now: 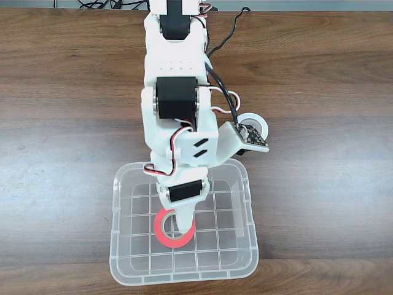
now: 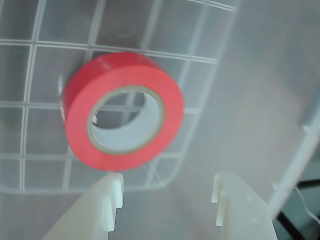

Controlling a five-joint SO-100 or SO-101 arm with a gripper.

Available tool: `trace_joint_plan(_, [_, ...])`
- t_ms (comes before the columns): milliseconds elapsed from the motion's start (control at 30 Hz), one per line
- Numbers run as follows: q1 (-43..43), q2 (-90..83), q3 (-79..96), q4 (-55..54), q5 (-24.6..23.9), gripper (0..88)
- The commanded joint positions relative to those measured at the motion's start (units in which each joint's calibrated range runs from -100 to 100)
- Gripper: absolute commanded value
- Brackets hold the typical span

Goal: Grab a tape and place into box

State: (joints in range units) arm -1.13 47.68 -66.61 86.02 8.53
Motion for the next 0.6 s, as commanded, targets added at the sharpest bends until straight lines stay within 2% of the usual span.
trace_joint_plan(0, [1.27,-3.03,-15.17,8.42,-0.10,14.6])
trace_joint_plan(133, [1.20,-3.27,-22.09,13.98,-0.10,6.1])
trace_joint_plan(233, [1.35,-7.93,-22.00,13.98,0.01,5.6])
trace_joint_plan(567, [-0.78,-33.84,2.87,13.98,-0.20,5.3])
